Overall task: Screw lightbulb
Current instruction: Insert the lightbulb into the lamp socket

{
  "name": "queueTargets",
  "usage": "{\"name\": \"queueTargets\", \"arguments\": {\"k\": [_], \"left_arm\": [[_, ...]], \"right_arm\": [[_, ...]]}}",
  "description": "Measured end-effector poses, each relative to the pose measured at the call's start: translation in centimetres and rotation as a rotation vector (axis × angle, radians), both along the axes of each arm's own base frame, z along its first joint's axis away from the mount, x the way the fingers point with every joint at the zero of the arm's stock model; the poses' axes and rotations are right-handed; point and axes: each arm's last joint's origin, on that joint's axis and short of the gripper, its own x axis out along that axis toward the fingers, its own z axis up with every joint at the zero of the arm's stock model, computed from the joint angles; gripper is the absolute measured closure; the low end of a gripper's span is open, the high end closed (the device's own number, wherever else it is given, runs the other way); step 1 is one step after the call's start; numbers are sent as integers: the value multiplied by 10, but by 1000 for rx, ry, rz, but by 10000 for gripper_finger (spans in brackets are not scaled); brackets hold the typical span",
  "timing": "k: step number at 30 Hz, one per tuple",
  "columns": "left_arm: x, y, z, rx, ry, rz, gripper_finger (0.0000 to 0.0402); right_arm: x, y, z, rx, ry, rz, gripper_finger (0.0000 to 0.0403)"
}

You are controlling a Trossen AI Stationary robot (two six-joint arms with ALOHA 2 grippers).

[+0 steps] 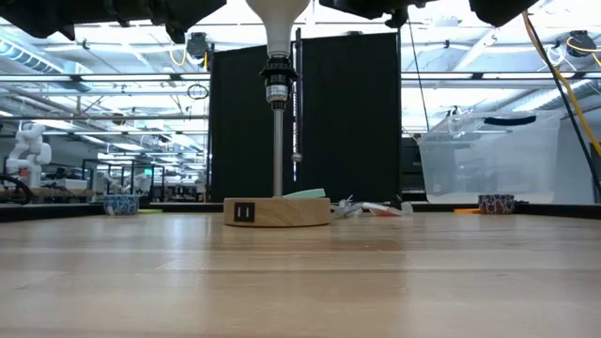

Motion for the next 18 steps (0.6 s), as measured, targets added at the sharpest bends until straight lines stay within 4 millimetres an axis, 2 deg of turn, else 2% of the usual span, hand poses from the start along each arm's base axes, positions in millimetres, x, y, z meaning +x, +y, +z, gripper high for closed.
{"name": "queueTargets", "arguments": {"k": [5, 11, 18], "left_arm": [[0, 0, 0, 26, -2, 4, 276], [0, 0, 1, 75, 2, 15, 382], [0, 0, 1, 76, 2, 7, 400]], "right_arm": [[0, 0, -1, -1, 11, 0, 403], [0, 0, -1, -5, 17, 1, 403], [1, 0, -2, -26, 39, -6, 403]]}}
